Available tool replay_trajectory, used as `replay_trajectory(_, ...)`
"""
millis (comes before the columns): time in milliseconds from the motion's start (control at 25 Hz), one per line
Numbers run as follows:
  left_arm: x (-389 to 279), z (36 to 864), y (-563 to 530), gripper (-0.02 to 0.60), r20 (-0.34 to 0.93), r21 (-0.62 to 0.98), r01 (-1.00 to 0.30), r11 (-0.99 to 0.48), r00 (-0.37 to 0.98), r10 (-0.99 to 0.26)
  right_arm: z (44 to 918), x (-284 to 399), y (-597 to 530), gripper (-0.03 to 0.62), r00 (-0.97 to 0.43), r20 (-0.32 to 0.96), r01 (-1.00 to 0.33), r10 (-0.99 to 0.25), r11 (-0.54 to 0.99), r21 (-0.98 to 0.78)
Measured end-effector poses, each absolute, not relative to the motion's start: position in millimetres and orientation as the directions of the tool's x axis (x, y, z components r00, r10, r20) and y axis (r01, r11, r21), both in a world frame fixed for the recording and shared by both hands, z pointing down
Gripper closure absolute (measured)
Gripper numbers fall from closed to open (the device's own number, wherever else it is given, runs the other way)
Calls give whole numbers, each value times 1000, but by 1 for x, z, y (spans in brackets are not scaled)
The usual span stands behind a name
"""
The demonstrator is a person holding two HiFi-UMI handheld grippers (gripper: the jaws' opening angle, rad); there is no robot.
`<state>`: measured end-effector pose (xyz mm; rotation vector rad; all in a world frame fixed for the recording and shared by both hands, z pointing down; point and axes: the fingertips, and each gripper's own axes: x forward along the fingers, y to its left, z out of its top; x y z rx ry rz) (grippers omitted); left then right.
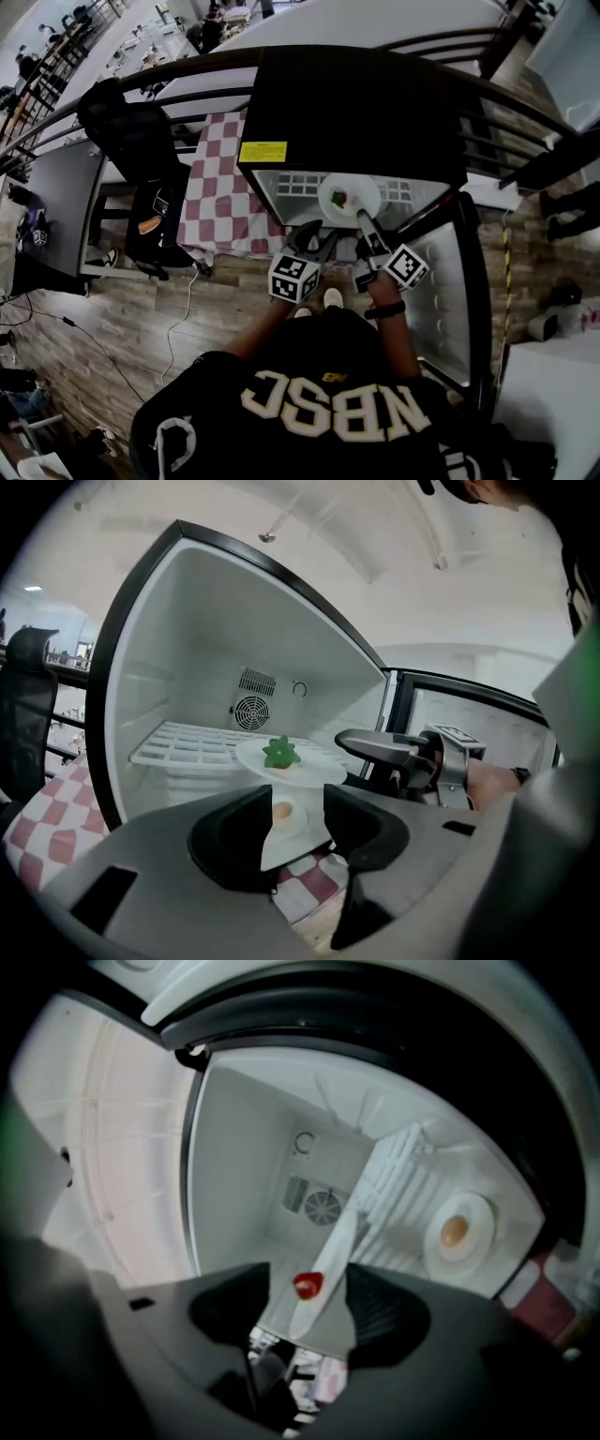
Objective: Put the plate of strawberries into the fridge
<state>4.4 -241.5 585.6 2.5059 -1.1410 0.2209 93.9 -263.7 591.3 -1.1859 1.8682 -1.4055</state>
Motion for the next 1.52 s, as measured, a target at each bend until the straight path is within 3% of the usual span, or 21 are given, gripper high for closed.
replay_trajectory(280,15,593,-252,407,306,222,-776,-591,631,-713,592,88,-261,347,-515,91,-323,-852,96,-941)
replay_trajectory(680,23,586,-263,407,287,238,-784,-573,621,-729,594,96,-251,345,-452,104,-289,-886,35,-957)
replay_trajectory(800,22,585,-266,407,281,253,-788,-562,615,-736,580,99,-265,345,-518,56,-473,-854,231,-850)
replay_trajectory(880,22,586,-267,407,281,262,-789,-555,613,-738,577,99,-272,345,-551,46,-511,-833,293,-808)
replay_trajectory(1520,27,582,-285,407,277,237,-801,-549,597,-753,579,82,-264,344,-613,-2,-399,-790,312,-862)
